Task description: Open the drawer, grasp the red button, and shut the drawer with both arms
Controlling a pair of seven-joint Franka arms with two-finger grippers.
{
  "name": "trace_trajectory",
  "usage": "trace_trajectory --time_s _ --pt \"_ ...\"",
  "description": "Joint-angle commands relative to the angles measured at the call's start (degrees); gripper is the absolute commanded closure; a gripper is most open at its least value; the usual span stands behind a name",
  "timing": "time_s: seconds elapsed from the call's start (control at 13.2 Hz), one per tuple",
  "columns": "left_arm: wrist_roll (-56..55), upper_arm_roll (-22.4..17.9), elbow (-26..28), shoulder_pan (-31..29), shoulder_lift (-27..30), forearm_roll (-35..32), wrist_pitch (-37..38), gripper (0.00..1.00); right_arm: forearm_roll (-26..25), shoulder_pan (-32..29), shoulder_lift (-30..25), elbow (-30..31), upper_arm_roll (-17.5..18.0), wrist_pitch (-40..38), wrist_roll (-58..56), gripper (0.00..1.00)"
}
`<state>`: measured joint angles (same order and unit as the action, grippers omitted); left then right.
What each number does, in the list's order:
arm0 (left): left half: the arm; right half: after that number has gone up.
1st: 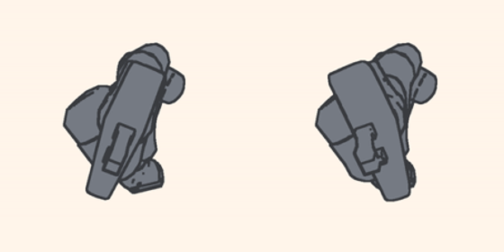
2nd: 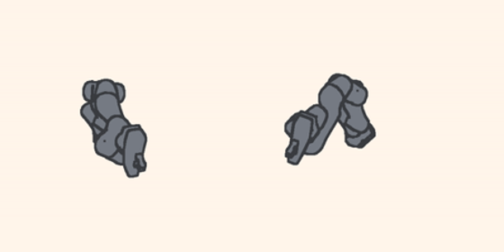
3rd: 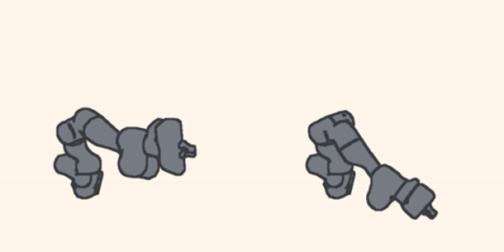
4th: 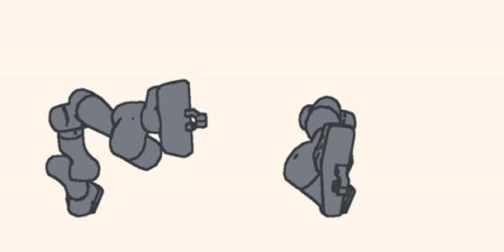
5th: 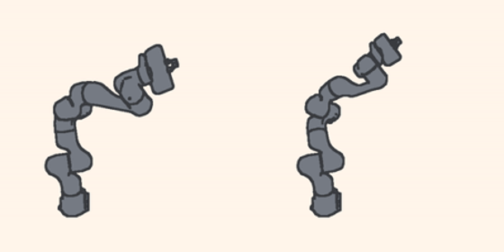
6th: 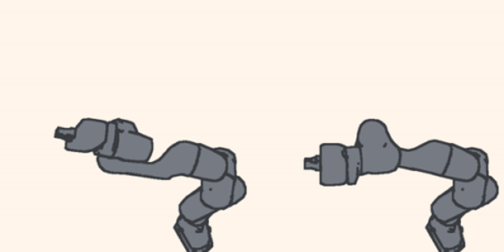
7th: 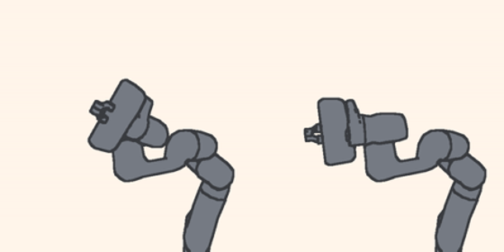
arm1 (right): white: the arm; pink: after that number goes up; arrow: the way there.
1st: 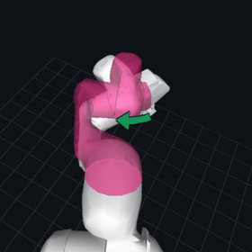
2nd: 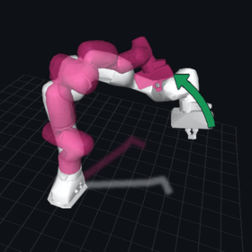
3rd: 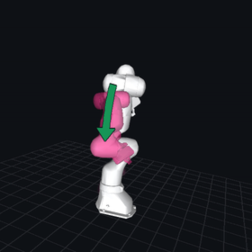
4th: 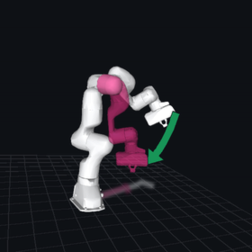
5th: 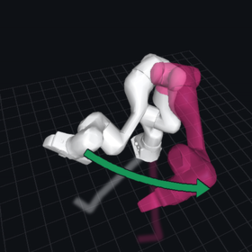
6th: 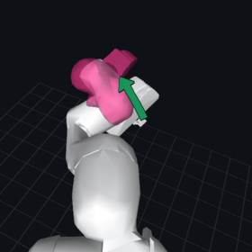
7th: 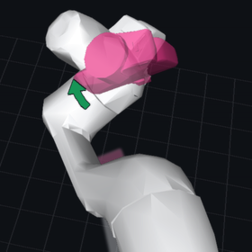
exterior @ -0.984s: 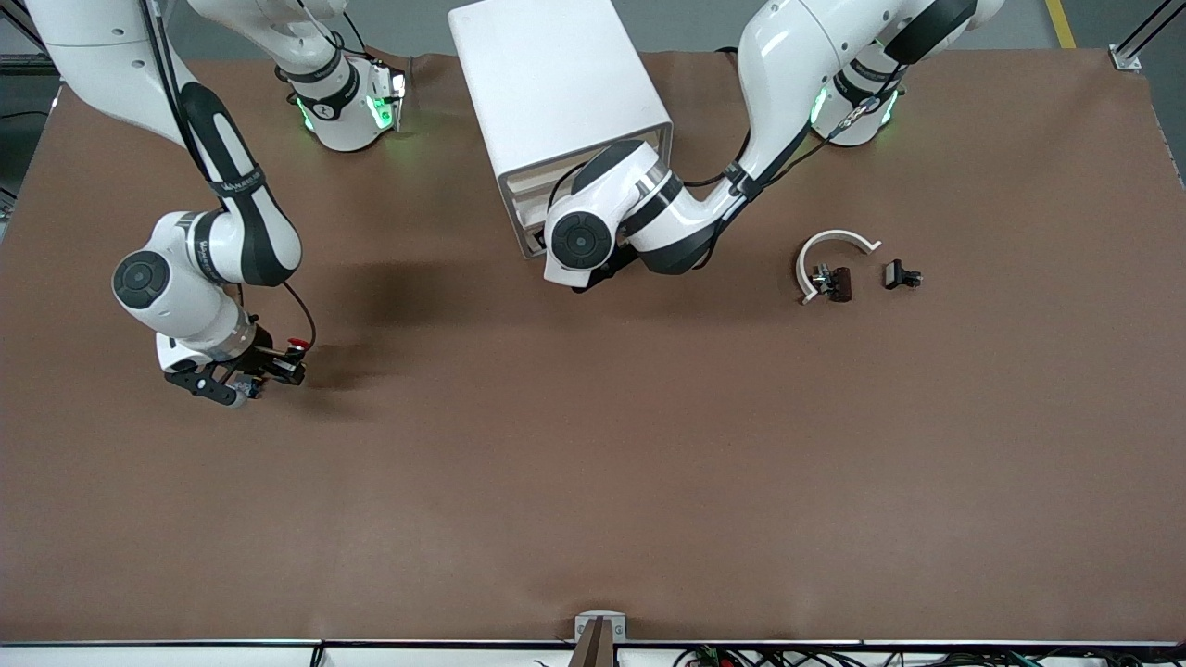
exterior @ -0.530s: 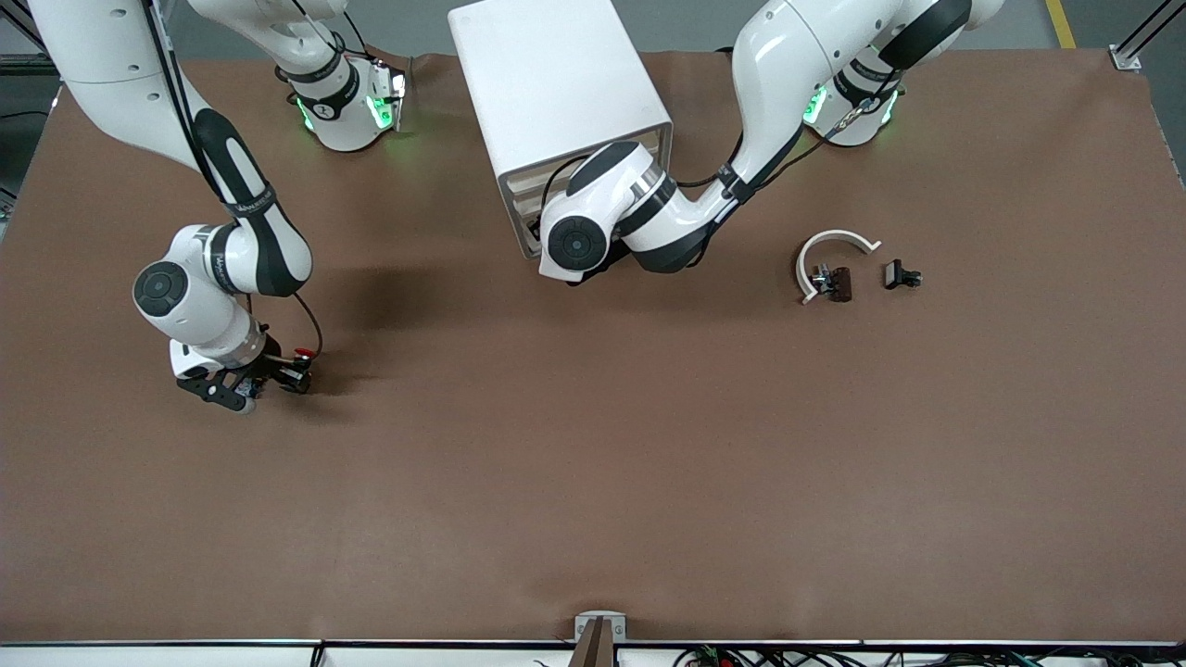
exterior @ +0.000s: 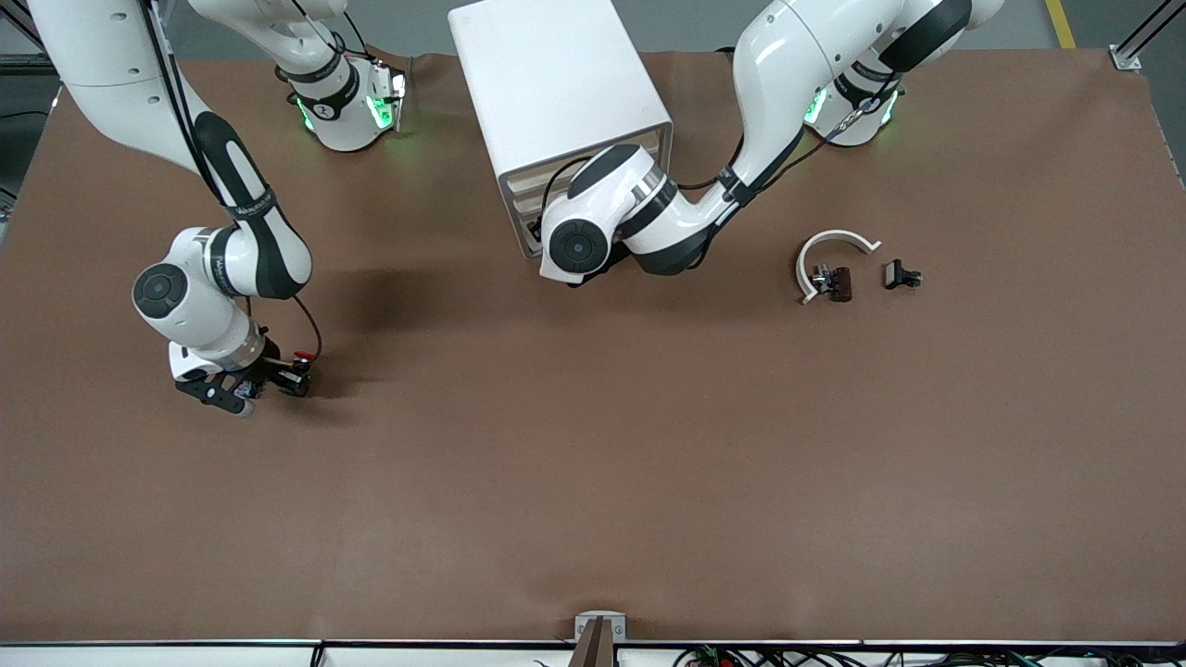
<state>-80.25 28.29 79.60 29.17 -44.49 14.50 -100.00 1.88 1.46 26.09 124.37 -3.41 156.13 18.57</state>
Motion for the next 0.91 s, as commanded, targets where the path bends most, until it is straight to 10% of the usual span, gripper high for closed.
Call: trace_trajectory --time_s 0.0,0.23,0.3,0.53,0.83 --pt "1.23 0.80 -1.28 -1.65 1.25 -6.21 0.33 0.00 -1.00 -1.02 1.85 -1.85 0.69 0.31 -0.64 1.00" --pt "6.66 0.98 -1.73 -6.82 3.35 -7.82 0.33 0.00 -1.44 -1.28 3.00 -3.00 0.69 0.32 -0.64 0.89" --pt "9.73 0.98 -1.73 -8.93 4.93 -7.82 0.33 0.00 -1.44 -1.54 3.00 -2.91 0.69 0.40 -0.64 0.51" --pt "15.90 1.16 -1.64 -14.91 10.63 -7.90 0.33 0.00 -1.27 -2.07 3.00 -2.91 0.78 0.32 -0.38 0.00" --pt "27.13 0.98 -1.03 -21.33 18.37 -8.60 8.39 0.00 -1.35 -2.07 0.55 -6.15 0.69 -7.21 -1.61 0.00"
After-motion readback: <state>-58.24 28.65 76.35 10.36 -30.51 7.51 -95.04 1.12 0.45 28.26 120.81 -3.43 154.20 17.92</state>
